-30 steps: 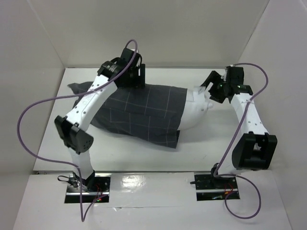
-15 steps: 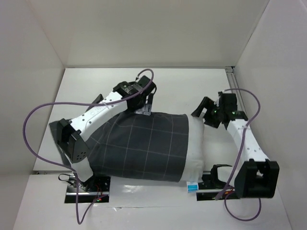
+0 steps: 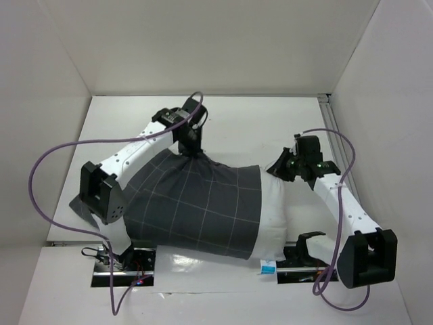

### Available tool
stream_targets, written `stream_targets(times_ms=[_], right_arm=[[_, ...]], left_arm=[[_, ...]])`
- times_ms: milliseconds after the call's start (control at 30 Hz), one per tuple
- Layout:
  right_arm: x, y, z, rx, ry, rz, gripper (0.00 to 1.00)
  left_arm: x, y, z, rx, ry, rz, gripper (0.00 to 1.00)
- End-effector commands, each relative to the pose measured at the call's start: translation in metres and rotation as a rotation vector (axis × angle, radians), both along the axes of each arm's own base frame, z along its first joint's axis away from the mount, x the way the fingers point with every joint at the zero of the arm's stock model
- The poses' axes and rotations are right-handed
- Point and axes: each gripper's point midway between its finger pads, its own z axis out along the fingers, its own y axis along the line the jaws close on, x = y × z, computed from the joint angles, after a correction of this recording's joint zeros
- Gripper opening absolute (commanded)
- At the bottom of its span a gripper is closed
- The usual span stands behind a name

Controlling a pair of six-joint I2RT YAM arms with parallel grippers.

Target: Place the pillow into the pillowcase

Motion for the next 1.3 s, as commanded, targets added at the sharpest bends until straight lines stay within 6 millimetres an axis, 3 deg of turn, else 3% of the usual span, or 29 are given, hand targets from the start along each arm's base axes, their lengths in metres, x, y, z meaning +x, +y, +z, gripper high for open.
stream_targets(times_ms=[0, 100, 133, 267, 300, 333, 367, 400, 433, 467, 533, 567, 633, 667, 733, 833, 933, 1067, 1233, 1267], right_arm=[[0.047, -0.009, 0.06, 0.026, -0.182, -0.089, 0.0], [0.061, -0.026, 0.077, 0.036, -0.239, -0.17, 0.0], [0.064, -0.029, 0.079, 0.037, -0.251, -0.179, 0.0], [0.079, -0.04, 0.071, 0.055, -0.255, -0.249, 0.0], [0.084, -0.04, 0.059, 0.059, -0.231, -0.256, 0.0], [0.093, -0.042, 0.057, 0.051, -0.244, -0.267, 0.0], [0.097, -0.042, 0.034, 0.041, -0.179, -0.268, 0.0], [0.109, -0.048, 0.043, 0.027, -0.203, -0.263, 0.0], [0.104, -0.051, 0.032, -0.002, -0.133, -0.256, 0.11], [0.104, -0.054, 0.029, -0.032, -0.119, -0.257, 0.21], [0.101, -0.08, 0.039, -0.101, -0.145, -0.328, 0.54], [0.096, -0.089, 0.041, -0.11, -0.149, -0.358, 0.8], [0.082, -0.115, 0.054, -0.114, -0.177, -0.436, 0.9], [0.077, -0.123, 0.059, -0.122, -0.189, -0.455, 0.93], [0.064, -0.138, 0.069, -0.123, -0.208, -0.496, 0.95], [0.045, -0.136, 0.073, -0.12, -0.208, -0.451, 0.97], [0.019, -0.122, 0.055, -0.112, -0.156, -0.388, 0.98], [-0.014, -0.093, 0.038, -0.028, -0.103, -0.28, 0.99], [-0.038, -0.063, 0.034, 0.082, -0.112, -0.168, 0.99], [-0.044, -0.049, 0.029, 0.127, -0.096, -0.108, 0.99]], left_arm=[[0.044, -0.067, 0.056, -0.244, -0.142, -0.125, 0.0], [0.072, -0.091, 0.092, -0.302, -0.215, -0.161, 0.0], [0.076, -0.104, 0.124, -0.353, -0.275, -0.186, 0.0], [0.094, -0.12, 0.136, -0.38, -0.333, -0.195, 0.0], [0.103, -0.118, 0.137, -0.391, -0.345, -0.174, 0.0], [0.115, -0.116, 0.123, -0.348, -0.347, -0.142, 0.0], [0.123, -0.109, 0.124, -0.33, -0.361, -0.116, 0.02], [0.122, -0.103, 0.119, -0.296, -0.355, -0.106, 0.22], [0.121, -0.091, 0.12, -0.25, -0.363, -0.087, 0.39], [0.11, -0.092, 0.109, -0.201, -0.351, -0.099, 0.55], [0.094, -0.084, 0.11, -0.125, -0.377, -0.095, 0.82], [0.082, -0.082, 0.112, -0.055, -0.416, -0.094, 0.83], [0.053, -0.074, 0.115, -0.003, -0.431, -0.107, 0.87], [0.036, -0.083, 0.118, 0.0, -0.446, -0.125, 0.87], [0.006, -0.084, 0.114, 0.013, -0.425, -0.162, 0.85], [-0.042, -0.104, 0.095, 0.014, -0.377, -0.241, 0.83], [-0.088, -0.12, 0.081, 0.023, -0.35, -0.309, 0.83], [-0.106, -0.124, 0.062, 0.031, -0.295, -0.346, 0.83], [-0.1, -0.128, 0.035, 0.112, -0.299, -0.38, 0.83], [-0.096, -0.127, 0.03, 0.14, -0.304, -0.382, 0.83]])
